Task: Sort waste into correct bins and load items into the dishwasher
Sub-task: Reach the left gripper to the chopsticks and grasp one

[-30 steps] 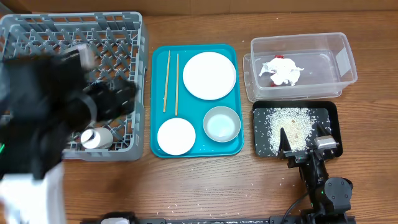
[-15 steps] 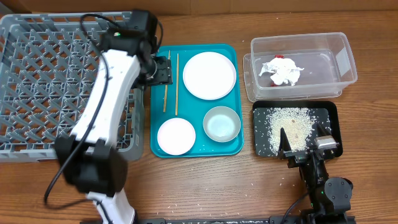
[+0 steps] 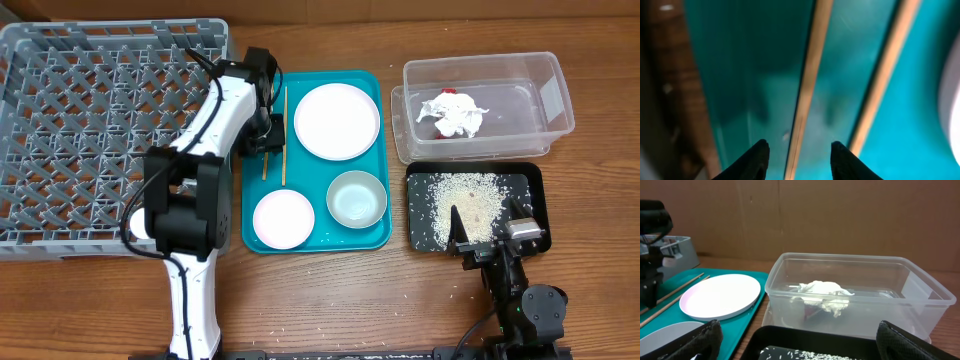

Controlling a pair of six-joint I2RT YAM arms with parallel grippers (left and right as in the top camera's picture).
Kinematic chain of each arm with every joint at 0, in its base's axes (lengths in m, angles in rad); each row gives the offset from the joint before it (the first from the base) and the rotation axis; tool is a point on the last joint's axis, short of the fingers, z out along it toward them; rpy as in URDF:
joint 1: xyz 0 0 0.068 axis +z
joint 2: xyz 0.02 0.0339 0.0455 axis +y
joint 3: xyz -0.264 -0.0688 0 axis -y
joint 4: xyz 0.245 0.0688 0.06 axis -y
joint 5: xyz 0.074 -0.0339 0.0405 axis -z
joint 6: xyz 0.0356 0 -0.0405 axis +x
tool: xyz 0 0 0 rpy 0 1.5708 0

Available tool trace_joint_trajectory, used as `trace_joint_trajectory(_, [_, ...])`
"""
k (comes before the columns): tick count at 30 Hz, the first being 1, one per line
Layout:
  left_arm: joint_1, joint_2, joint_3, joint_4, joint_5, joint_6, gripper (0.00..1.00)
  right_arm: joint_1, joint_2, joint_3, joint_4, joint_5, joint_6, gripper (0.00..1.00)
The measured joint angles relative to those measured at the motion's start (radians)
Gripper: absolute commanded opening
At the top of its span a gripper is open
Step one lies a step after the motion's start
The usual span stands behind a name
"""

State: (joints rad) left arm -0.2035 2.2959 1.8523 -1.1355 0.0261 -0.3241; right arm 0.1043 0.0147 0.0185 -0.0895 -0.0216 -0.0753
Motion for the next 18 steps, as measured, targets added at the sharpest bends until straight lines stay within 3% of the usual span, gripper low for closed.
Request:
trace_joint_trajectory(3, [0.0, 0.021, 0.0, 0.008, 0.003, 0.0, 0.26, 0.0, 0.0, 0.0, 0.0, 0.0, 0.0, 1.0])
trace_joint_trajectory(6, [-0.003, 0.021, 0.0, 0.01, 0.003, -0.006, 0.04, 0.0, 0.0, 0.0, 0.0, 0.0, 0.0, 1.0])
trace_joint_trajectory(11, [-0.006, 0.023, 0.01, -0.024, -0.01, 0.002, 0.04, 0.0, 0.0, 0.0, 0.0, 0.0, 0.0, 1.0])
trace_joint_trajectory(18, [0.016, 0.038, 0.22, -0.274, -0.013, 0.002, 0.04, 0.0, 0.0, 0.0, 0.0, 0.0, 0.0, 1.0])
